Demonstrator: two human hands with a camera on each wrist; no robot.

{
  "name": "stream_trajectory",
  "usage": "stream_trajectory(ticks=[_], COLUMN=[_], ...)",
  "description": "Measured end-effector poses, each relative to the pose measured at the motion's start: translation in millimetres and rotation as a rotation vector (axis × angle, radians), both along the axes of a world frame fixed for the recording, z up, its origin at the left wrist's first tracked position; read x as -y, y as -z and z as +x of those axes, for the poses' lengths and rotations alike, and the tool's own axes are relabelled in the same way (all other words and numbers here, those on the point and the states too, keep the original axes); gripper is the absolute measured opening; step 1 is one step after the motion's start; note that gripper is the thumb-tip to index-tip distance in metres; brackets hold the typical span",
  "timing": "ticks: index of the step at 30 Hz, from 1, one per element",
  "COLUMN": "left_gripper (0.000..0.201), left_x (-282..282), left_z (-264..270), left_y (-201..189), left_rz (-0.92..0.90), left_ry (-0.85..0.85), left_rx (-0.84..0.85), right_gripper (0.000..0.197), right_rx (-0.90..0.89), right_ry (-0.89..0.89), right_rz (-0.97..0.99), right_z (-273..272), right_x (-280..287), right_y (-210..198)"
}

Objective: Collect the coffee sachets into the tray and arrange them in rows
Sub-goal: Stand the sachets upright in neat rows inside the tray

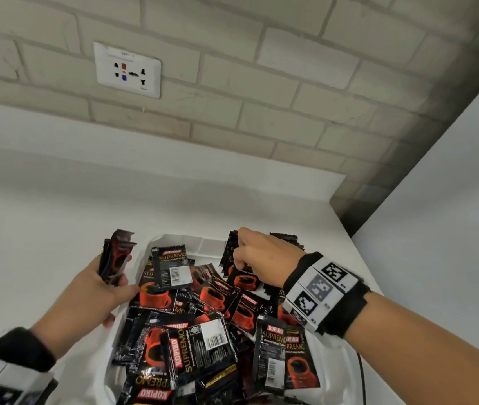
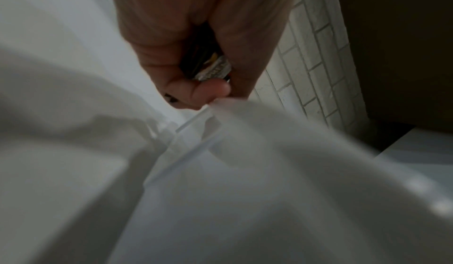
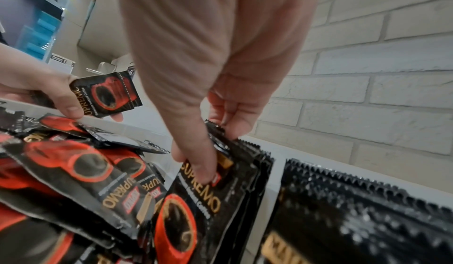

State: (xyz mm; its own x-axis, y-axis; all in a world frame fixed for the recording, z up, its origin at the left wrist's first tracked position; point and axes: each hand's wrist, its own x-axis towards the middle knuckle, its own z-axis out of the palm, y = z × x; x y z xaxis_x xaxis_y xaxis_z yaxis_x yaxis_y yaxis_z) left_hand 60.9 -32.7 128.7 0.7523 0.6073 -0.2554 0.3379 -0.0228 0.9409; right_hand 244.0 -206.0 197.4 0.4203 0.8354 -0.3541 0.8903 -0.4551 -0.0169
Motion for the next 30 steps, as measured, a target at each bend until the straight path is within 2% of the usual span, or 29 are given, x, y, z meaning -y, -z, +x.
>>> stream_trajectory(ticks=[2,6,10,16,17,19,21,28,30], left_gripper=[0.036,0.035,0.038,0.032,0.041,0.083,0.102,0.099,0.093], left_x=[0.5,0.3,2.3,3.7,4.1,3.1,-0.1,4.0,9.9], left_z=[2.4,3.1,-0.4,-8.4,-10.6,-15.2,-16.1,-12.5,-10.0], left_y=[2.4,4.9,2.0,-9.2,-14.3,-20.4,-22.0,-37.3,-42.3], left_rz=[-0.026,-0.06,-0.105,-0.13,-0.13,-0.09,-0.068,-0.102,-0.115], left_ry=[-0.011,-0.036,-0.035,-0.008,0.008,0.01,-0.017,0.037,0.083], left_rx=[0.01,0.024,0.033,0.058,0.059,0.063,0.09,0.227,0.255], right_gripper=[0.015,0.029,0.03,0.02,0.02,0.023,0.027,0.041,0.044], right_rx=[-0.02,0.07,0.039,0.001,-0.001,0.005,0.005,-0.052,-0.055], right_ry=[-0.025,-0.149,-0.13,-0.081,-0.077,-0.061,-0.035,0.085,0.103], right_rz=[0.006,0.016,0.055,0.108,0.108,0.099,0.096,0.16,0.165], right_z=[1.6,10.6,12.1,12.3,12.3,12.3,11.6,7.9,6.7], right_x=[0.1,0.8,0.5,4.2,5.7,8.1,10.6,23.7,27.4], right_y=[-2.4,-2.8,0.0,-7.5,-9.3,-11.7,-13.7,-19.5,-19.4])
